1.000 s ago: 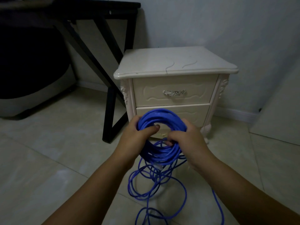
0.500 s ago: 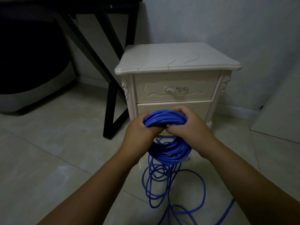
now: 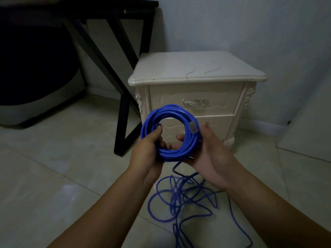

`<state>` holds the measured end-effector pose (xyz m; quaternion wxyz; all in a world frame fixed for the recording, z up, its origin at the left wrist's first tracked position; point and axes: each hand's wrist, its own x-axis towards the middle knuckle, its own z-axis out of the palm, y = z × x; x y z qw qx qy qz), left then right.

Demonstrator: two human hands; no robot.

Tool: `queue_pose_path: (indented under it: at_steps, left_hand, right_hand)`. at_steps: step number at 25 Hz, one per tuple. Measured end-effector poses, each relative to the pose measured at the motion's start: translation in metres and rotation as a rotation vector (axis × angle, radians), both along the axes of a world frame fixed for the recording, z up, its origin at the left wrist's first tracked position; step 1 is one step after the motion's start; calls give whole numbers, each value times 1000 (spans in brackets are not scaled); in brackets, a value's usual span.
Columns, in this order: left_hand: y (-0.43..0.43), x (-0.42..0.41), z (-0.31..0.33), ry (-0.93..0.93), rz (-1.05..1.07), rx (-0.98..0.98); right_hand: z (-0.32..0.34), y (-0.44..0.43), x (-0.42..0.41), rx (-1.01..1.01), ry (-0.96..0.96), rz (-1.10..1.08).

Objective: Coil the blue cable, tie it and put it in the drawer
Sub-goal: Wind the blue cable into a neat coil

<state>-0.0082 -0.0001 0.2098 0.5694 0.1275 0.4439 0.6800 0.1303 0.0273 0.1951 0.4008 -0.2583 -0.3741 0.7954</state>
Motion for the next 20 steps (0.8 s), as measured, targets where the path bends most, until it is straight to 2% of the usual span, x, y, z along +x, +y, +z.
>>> queue_pose_path:
  at_steps: [2,7,9,12,15,17,20]
  left_hand:
    - [-5,4,-4,8,-29,9]
    - [-12,0,-7,453,-199,-44]
    - [-14,-12,2,679,-296,33]
    - [-16,-22,9,1077,-475,178]
    - [-15,-20,0,1407,-559,212]
    - [-13,-17,-6,1484,-523,190]
    - [-9,-13,-7,1425,-403,159]
  right_hand:
    - [-4,-5,-5,68,-114,-107]
    - [1,2,-1,98,-353,-365]
    - [9,4,3,271,-535,-370]
    - [15,0,5,681,-926,-250]
    - [11,-7,0,915,-1136,-91]
    - [6,-8,-3,966,-1165,-96]
    - [6,-7,-5,810,-1042,-170]
